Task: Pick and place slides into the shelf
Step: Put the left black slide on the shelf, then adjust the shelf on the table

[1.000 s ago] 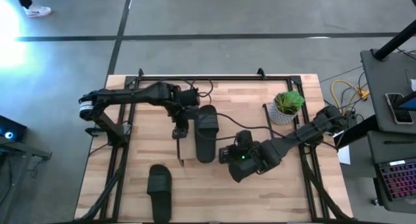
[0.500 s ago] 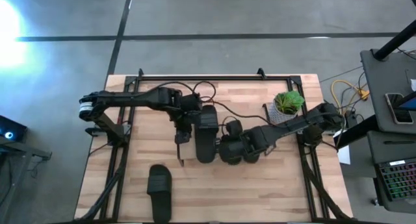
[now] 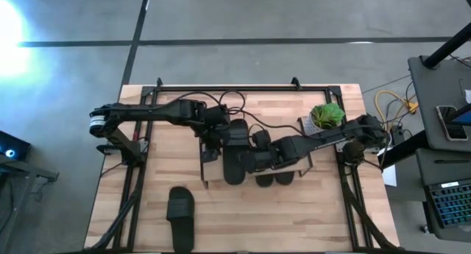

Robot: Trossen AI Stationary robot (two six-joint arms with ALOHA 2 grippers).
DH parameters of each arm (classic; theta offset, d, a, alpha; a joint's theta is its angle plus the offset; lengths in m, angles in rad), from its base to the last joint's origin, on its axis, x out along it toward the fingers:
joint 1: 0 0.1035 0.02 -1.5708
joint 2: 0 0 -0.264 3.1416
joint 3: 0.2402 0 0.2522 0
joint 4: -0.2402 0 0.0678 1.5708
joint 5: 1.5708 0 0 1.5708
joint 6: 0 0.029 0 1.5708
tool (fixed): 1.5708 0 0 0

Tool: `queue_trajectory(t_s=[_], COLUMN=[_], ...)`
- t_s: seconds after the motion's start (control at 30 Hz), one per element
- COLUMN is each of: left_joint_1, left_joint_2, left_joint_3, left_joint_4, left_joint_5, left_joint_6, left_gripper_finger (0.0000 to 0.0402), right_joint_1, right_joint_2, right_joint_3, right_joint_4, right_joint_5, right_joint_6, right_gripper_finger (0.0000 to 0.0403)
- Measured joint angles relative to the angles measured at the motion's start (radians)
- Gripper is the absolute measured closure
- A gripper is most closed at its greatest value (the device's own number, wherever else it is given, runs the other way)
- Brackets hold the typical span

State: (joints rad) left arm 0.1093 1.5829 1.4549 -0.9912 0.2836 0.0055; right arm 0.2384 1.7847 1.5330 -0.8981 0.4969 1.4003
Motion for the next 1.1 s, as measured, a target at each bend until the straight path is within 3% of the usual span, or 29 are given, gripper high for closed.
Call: queue_trajectory(t_s=[0.57,1.1], left_joint_1=[0.001,0.014], left_joint_2=[0.014,0.011], left_joint_3=[-0.002,0.0], left_joint_4=[0.014,-0.017], left_joint_5=[-0.001,-0.032], left_joint_6=[0.019,0.034], left_gripper_finger=[0.0261,0.0261], right_joint_1=[-0.049,-0.02], right_joint_2=[-0.002,-0.028], right_joint_3=[0.0,0.0], right_joint_4=[-0.008,-0.126], right_joint_5=[-0.006,-0.025], right_joint_6=[-0.069,-0.022], right_gripper_finger=[0.0394,0.0394])
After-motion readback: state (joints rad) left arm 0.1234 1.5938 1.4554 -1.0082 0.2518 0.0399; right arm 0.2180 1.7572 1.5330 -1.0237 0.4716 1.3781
